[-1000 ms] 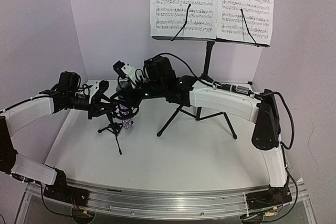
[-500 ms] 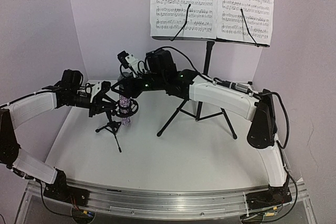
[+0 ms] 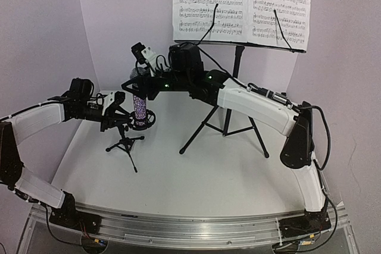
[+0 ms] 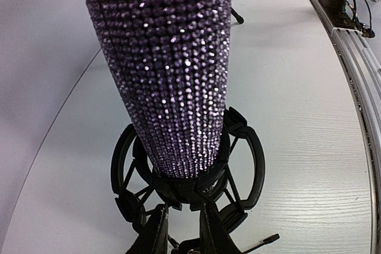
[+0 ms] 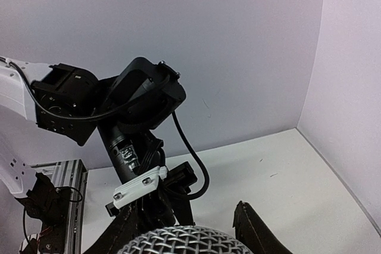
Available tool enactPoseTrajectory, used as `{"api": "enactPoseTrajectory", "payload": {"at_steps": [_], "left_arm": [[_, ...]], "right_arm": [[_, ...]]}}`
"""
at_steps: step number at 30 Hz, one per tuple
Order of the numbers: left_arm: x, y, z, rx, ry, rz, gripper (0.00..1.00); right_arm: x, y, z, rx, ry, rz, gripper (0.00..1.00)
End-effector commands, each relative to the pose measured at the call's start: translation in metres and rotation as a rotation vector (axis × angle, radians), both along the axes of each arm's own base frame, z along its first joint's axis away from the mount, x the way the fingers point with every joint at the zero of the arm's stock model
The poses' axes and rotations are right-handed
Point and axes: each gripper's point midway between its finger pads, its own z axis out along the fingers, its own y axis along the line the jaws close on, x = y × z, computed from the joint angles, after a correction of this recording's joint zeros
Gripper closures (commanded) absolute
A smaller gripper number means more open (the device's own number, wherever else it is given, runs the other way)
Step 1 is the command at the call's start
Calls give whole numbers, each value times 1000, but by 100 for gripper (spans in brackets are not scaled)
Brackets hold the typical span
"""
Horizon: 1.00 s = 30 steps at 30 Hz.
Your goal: Pack up the instrument practice props
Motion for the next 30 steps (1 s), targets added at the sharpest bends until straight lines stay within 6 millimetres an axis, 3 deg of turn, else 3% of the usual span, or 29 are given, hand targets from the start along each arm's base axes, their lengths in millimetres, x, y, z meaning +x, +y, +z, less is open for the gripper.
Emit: {"api": "enactPoseTrajectory", "payload": {"at_steps": [1,7,16,27,30], "left_arm": [[-8,6,-27,63,119,21,80],[-5,7,-25,64,114,22,80],[-3,8,-25,73,101,23,80],[0,10,-27,90,90,27,79],[3,10,-28,95,91,31,79]], "right_arm": [[-43,-44,170,346,-321,42,100],[-54,-35,167,363,-355,110,100],[-103,-37,189,394,-632,184,100],[-98,-44,185,320,-826,107,100],[-93,-45,197,353,-779,79,100]]}}
